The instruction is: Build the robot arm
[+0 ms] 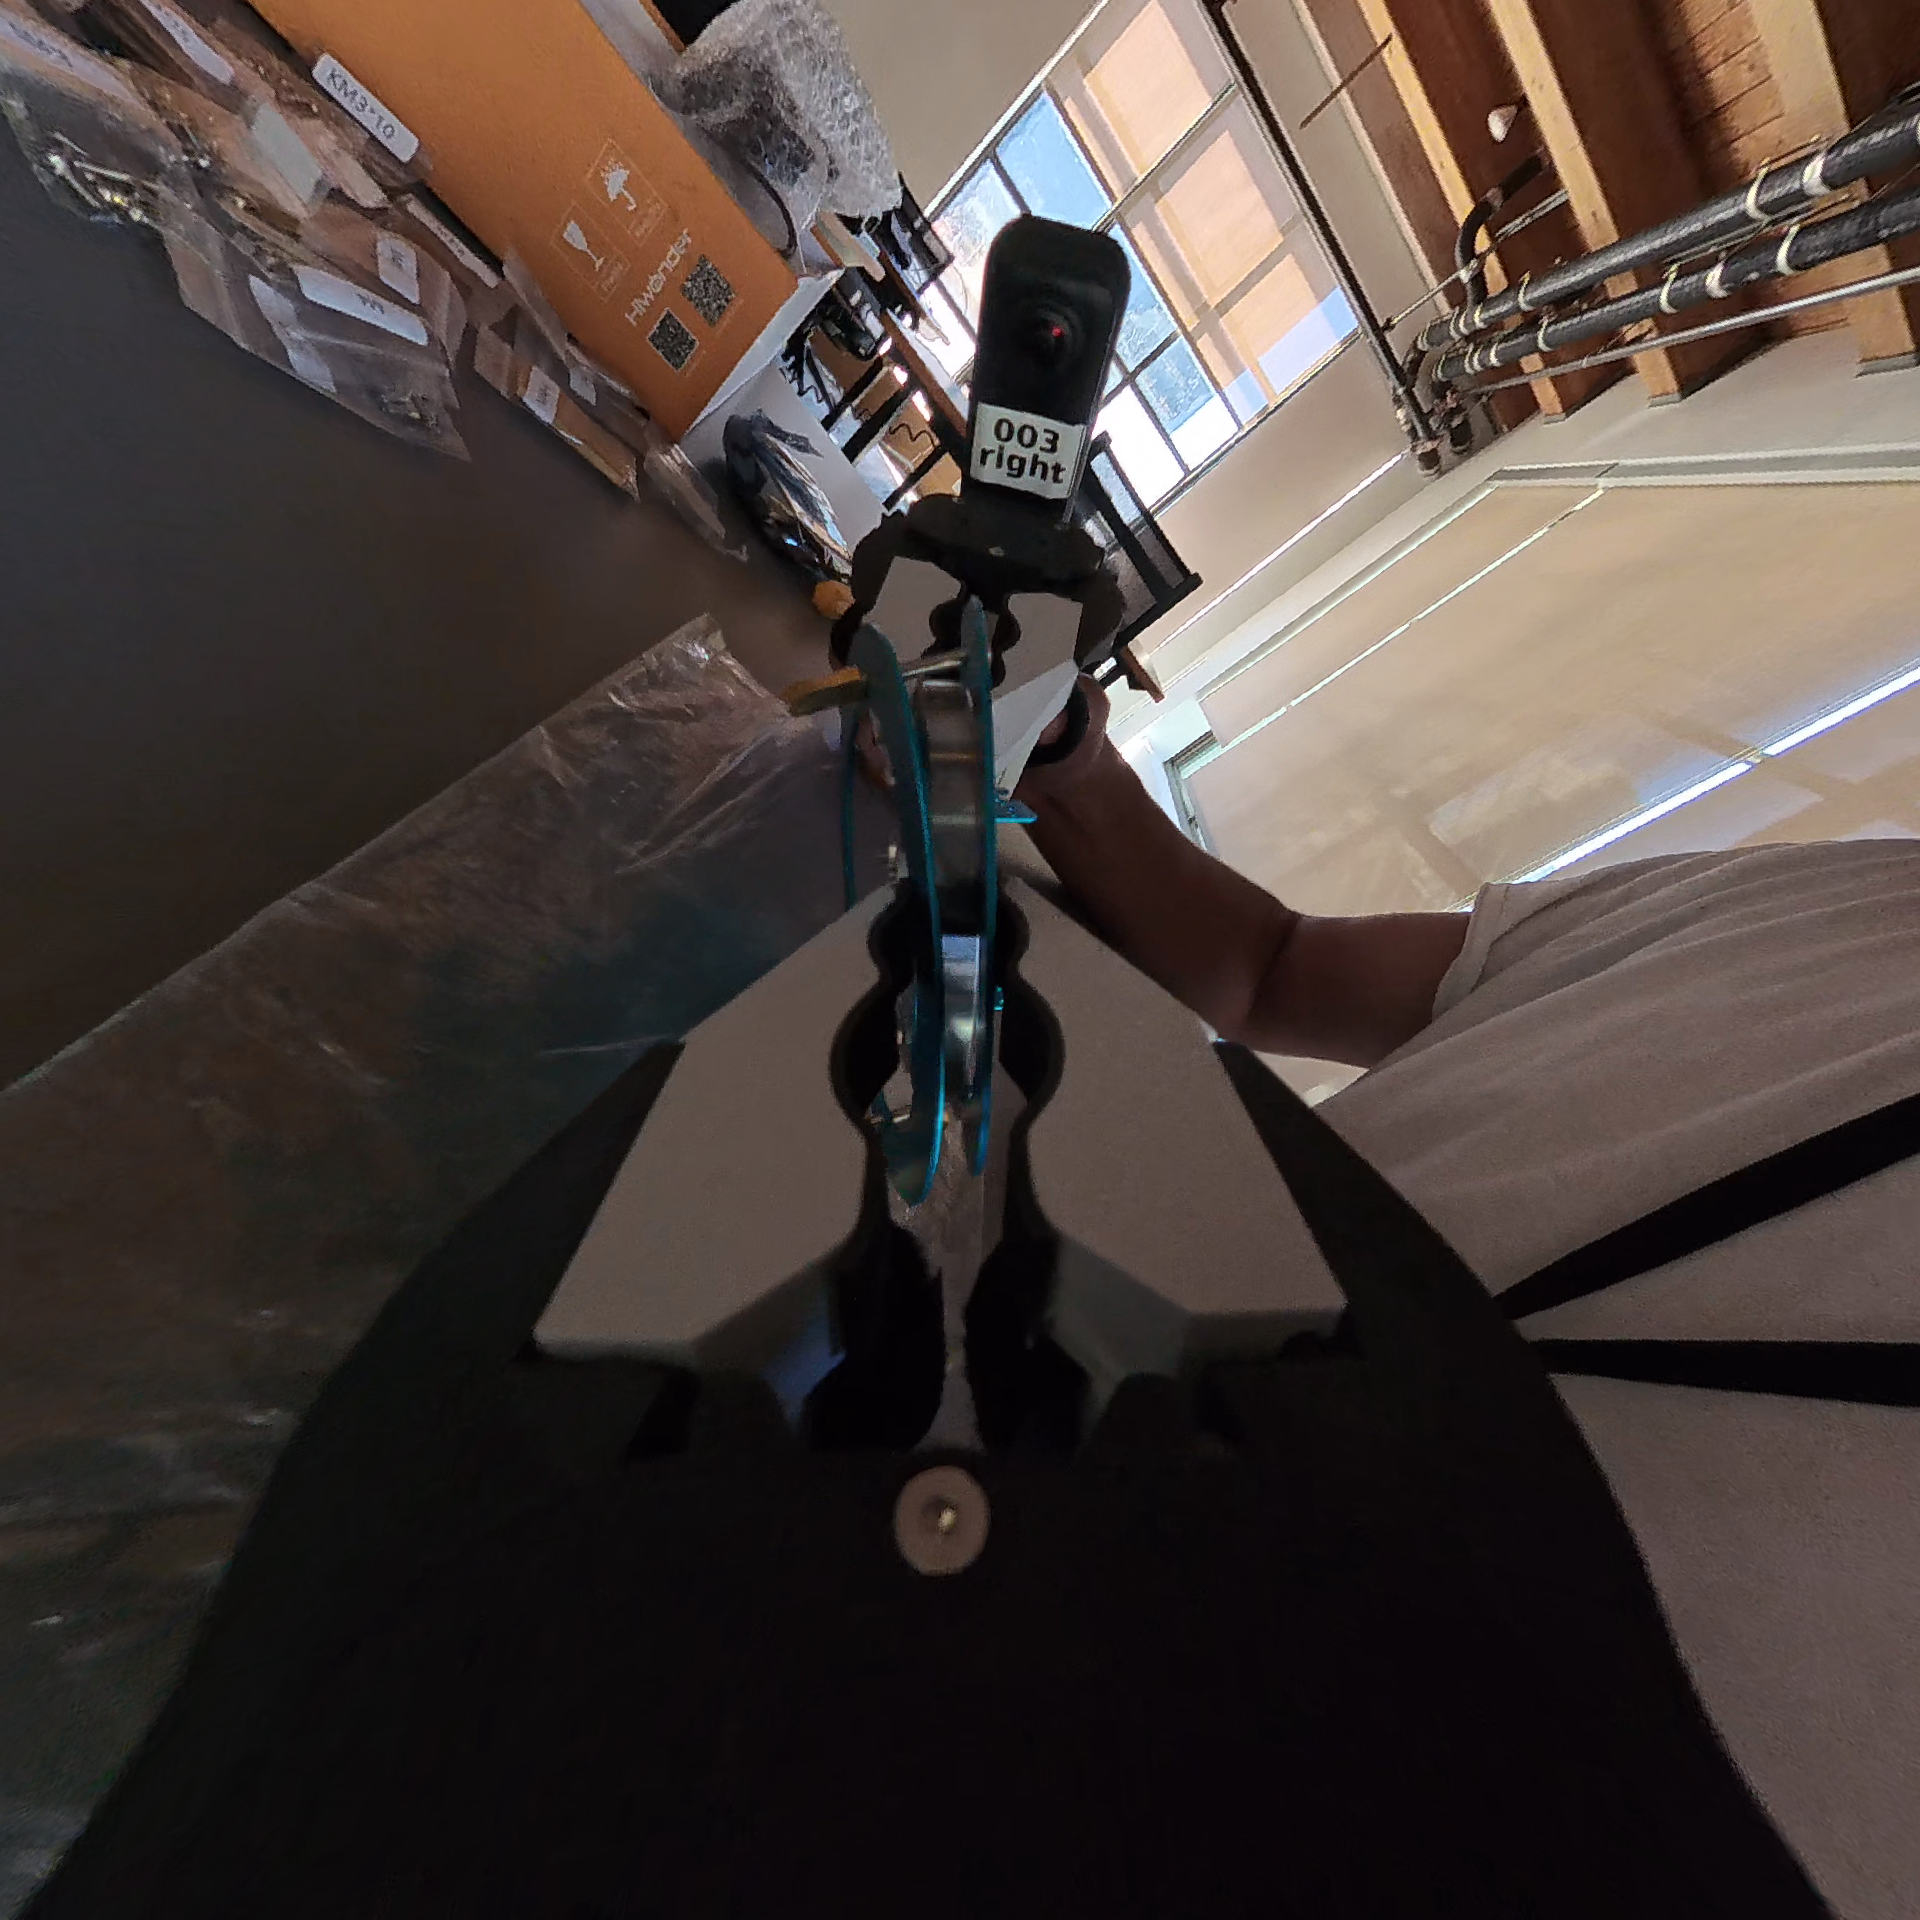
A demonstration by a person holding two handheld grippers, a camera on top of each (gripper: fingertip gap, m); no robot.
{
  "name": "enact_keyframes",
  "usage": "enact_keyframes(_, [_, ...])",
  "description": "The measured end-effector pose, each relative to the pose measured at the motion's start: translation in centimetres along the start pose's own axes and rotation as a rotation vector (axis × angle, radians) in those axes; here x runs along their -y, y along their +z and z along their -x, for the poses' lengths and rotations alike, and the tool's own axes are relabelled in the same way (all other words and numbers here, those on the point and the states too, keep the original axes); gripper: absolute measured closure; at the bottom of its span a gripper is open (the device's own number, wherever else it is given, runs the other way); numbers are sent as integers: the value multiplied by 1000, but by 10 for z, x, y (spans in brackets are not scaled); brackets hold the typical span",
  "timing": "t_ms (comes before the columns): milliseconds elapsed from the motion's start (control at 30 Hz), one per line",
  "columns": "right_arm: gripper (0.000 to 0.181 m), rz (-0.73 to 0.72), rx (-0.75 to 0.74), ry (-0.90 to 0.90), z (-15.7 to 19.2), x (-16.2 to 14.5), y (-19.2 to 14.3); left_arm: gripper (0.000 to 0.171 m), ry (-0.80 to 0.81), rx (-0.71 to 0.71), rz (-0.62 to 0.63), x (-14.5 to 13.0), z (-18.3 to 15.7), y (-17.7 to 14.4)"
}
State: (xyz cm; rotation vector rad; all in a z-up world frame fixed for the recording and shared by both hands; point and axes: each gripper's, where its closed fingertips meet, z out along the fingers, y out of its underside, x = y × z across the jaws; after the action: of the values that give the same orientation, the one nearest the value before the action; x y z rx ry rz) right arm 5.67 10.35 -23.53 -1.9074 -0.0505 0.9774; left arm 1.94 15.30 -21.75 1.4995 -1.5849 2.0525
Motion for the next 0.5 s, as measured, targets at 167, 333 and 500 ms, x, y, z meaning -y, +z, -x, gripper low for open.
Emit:
enact_keyframes(167, [167,-12,-19,7,-6,0,-1,160,58,27,-40,12,-1,-3])
enact_keyframes(333, [142,-91,7,27,-5,12,-6,160,70,24,-66,20,-7,-5])
enact_keyframes(500, [124,-75,3,-9,2,12,14,160,59,3,-90,24,-11,-1])
